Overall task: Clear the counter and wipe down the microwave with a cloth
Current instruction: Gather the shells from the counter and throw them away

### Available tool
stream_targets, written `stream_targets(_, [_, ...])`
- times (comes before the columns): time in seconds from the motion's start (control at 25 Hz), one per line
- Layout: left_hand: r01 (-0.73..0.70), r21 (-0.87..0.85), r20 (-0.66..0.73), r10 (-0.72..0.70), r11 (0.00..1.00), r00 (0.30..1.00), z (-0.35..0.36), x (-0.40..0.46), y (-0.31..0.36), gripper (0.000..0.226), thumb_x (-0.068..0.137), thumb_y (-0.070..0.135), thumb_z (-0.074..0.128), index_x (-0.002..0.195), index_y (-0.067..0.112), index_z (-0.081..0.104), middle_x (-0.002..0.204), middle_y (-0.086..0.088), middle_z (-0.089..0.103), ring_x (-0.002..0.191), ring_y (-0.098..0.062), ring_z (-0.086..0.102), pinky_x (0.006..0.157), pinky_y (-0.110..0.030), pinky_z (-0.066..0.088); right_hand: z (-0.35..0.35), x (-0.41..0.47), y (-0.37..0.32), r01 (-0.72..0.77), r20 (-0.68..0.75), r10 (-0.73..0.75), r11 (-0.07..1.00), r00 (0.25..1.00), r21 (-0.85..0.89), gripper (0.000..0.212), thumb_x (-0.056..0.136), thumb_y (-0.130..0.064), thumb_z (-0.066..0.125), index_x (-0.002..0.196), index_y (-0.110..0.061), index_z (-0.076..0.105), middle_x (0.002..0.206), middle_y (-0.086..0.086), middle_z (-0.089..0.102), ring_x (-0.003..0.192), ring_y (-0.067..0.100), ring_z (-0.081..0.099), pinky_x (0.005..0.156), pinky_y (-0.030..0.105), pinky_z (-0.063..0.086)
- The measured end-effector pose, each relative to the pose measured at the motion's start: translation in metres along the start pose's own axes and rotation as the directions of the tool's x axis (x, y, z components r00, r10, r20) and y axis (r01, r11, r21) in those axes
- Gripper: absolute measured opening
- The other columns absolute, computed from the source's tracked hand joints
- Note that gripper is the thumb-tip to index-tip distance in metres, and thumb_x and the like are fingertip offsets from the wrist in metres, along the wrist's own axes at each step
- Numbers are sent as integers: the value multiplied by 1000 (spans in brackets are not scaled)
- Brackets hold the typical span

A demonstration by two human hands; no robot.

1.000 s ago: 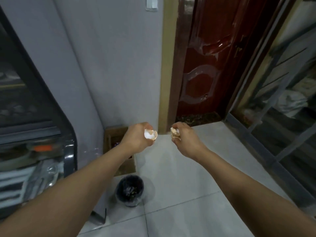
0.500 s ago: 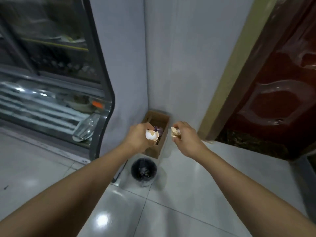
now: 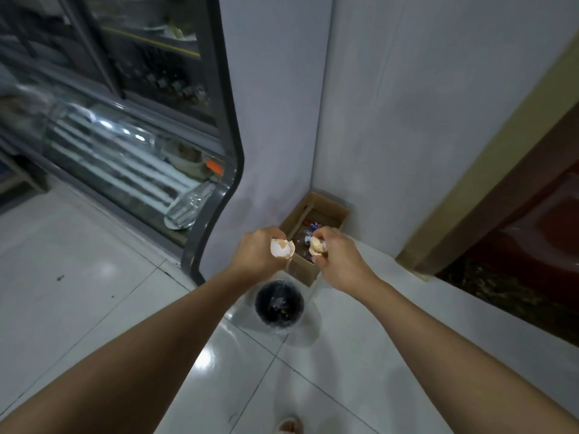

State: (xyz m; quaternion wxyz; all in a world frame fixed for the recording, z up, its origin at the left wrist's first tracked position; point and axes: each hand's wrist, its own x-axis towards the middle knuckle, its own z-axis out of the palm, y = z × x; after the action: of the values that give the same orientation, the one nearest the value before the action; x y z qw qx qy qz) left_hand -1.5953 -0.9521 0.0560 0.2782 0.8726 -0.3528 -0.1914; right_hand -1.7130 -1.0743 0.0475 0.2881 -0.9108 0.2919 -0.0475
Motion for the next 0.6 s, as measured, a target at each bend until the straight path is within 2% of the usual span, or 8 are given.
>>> stream_targets(0.2, [29,33,-37,-28,999,999,5,29,-9,37,73,22,74,108,16,65,103,-7,70,97,-26,63,79,-27,47,6,36,7,22,43,-23,999,999,24,34,88,-10,61,121,-12,51,122,8,51,108,22,51,81,21,34])
stream_targets(0.36, [67,65,-68,-62,996,996,14,50,-11,39,73,24,75,110,16,64,105,-6,70,97,-24,64,79,-24,45,4,65,18,112,83,-114,993,990,32,28,86,-5,59,113,-6,53,114,12,53,103,25,52,80,21,33])
stream_targets(0.48, [116,55,-114,-109,992,987,26,67,-6,38,73,27,76,108,17,64,104,-4,70,97,-23,64,78,-23,44,-1,90,34,165,119,-169,986,978,38,31,86,-6,61,116,-7,52,116,12,52,105,27,52,83,24,36])
stream_targets(0.6, [208,18,-167,-202,978,965,43,77,2,39,74,28,76,109,20,63,106,-3,69,98,-22,62,78,-24,44,-6,114,53,231,167,-230,973,959,15,33,87,-9,61,118,-10,51,120,8,51,108,24,51,75,14,27])
